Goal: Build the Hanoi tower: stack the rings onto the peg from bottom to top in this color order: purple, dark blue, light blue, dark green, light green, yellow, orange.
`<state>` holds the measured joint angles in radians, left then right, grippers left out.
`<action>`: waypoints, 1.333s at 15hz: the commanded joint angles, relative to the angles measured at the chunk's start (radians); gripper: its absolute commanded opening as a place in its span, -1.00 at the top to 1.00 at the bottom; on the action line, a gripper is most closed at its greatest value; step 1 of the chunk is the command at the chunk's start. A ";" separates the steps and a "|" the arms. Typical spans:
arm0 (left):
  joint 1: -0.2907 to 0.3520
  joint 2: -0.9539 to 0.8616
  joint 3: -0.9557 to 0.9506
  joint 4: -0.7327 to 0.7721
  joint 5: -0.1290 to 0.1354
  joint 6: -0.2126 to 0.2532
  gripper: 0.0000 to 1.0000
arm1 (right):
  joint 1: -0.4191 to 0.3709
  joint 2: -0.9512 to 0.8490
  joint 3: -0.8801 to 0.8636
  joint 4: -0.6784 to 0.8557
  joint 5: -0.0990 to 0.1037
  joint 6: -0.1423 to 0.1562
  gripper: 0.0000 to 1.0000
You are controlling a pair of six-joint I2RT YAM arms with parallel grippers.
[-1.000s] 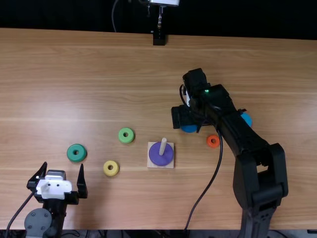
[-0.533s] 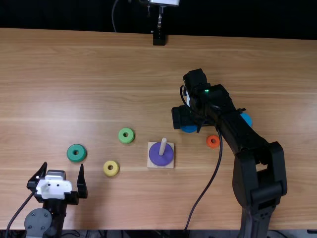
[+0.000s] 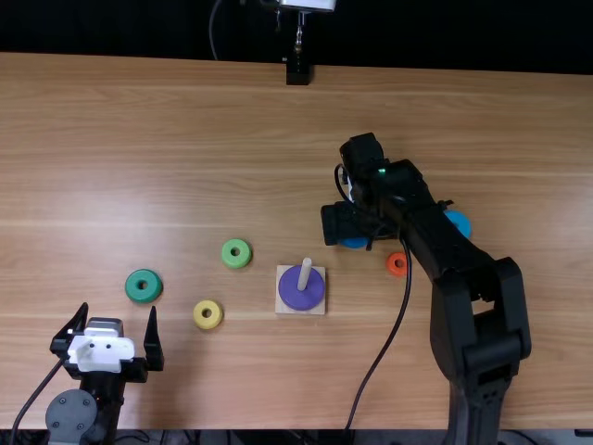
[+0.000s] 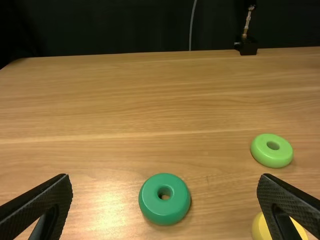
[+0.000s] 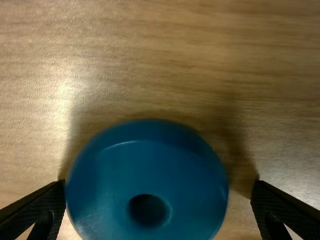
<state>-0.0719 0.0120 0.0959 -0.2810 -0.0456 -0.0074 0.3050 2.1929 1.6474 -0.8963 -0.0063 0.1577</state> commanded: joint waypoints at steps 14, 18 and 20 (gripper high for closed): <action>0.000 -0.012 -0.055 -0.012 -0.006 -0.007 -1.00 | -0.001 -0.032 0.118 -0.012 -0.008 -0.005 1.00; 0.000 -0.012 -0.055 -0.012 -0.006 -0.007 -1.00 | 0.003 -0.121 0.230 -0.051 -0.008 -0.073 1.00; 0.000 -0.012 -0.055 -0.012 -0.006 -0.007 -1.00 | 0.005 -0.156 0.287 -0.241 -0.016 -0.079 1.00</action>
<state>-0.0719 0.0116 0.0959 -0.2813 -0.0452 -0.0078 0.3061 2.0777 1.9072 -1.1610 -0.0109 0.0940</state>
